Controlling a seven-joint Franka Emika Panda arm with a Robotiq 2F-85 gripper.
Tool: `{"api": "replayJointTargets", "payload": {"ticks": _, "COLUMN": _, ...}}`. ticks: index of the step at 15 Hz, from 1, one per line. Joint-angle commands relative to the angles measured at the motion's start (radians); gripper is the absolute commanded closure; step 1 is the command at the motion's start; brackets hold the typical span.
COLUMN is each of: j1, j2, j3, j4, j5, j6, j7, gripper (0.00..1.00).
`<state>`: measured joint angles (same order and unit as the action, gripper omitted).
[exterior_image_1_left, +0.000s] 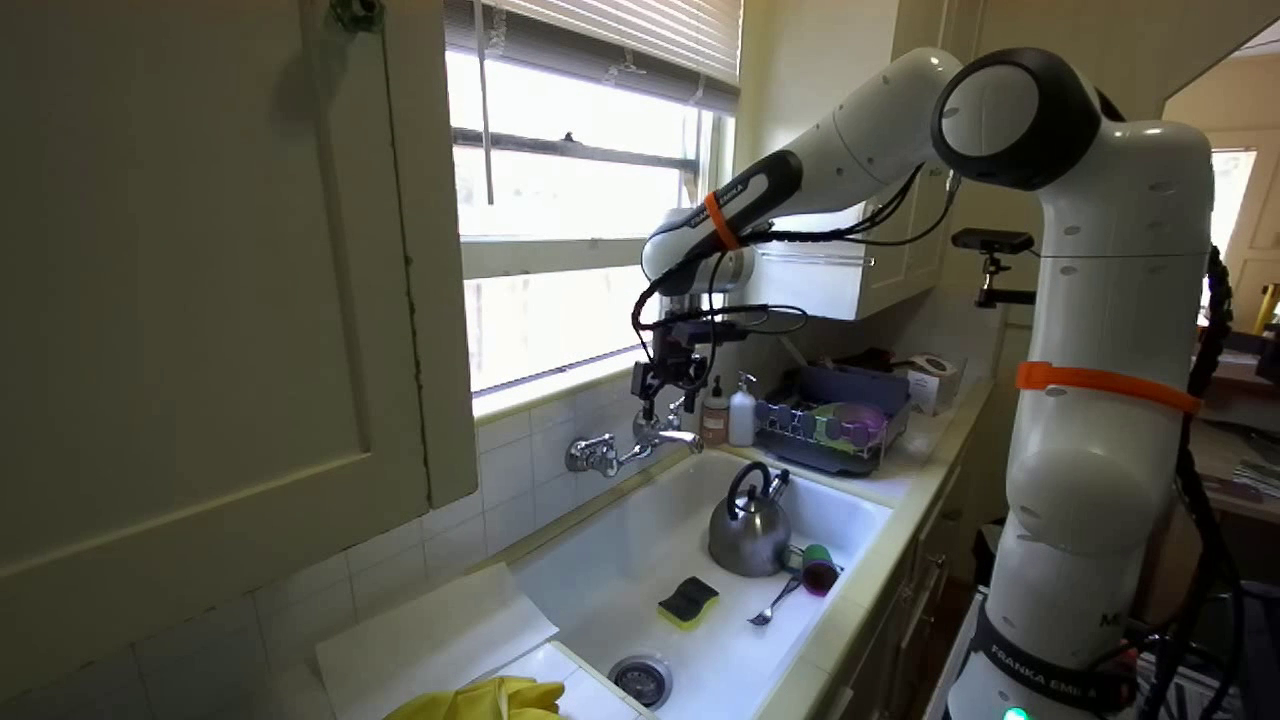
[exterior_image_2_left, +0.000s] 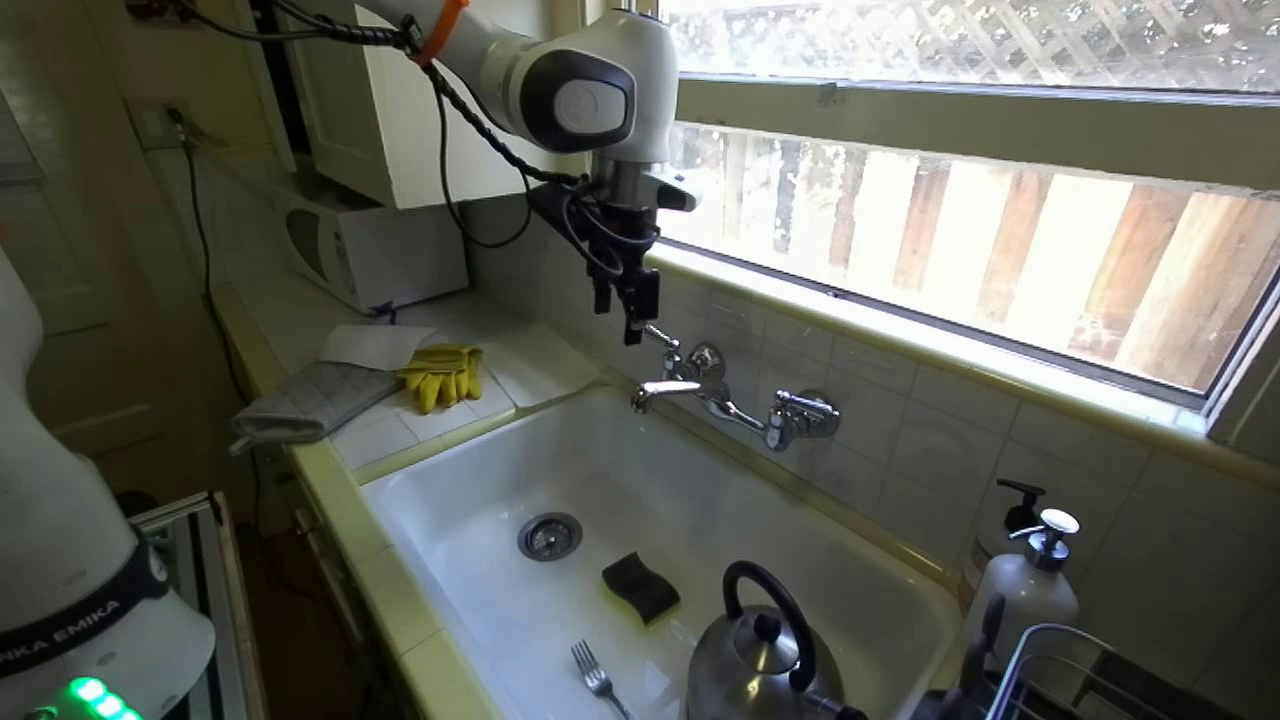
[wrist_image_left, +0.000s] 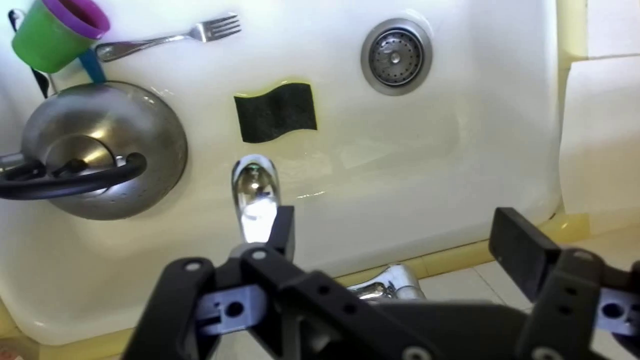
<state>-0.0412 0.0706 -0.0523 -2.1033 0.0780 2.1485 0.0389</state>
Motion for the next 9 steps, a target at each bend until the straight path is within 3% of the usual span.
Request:
{"api": "replayJointTargets", "payload": {"ticks": 1, "j1": -0.011, "j2": -0.001, "j3": -0.01, "j4": -0.025, "j5": -0.079, "j6": 0.013, "j7": -0.029, "gripper": 0.0}}
{"api": "replayJointTargets", "payload": {"ticks": 9, "j1": -0.036, "j2": 0.038, "j3": -0.03, "j4": -0.061, "j5": -0.094, "j6": 0.078, "j7": -0.077, "gripper": 0.0}}
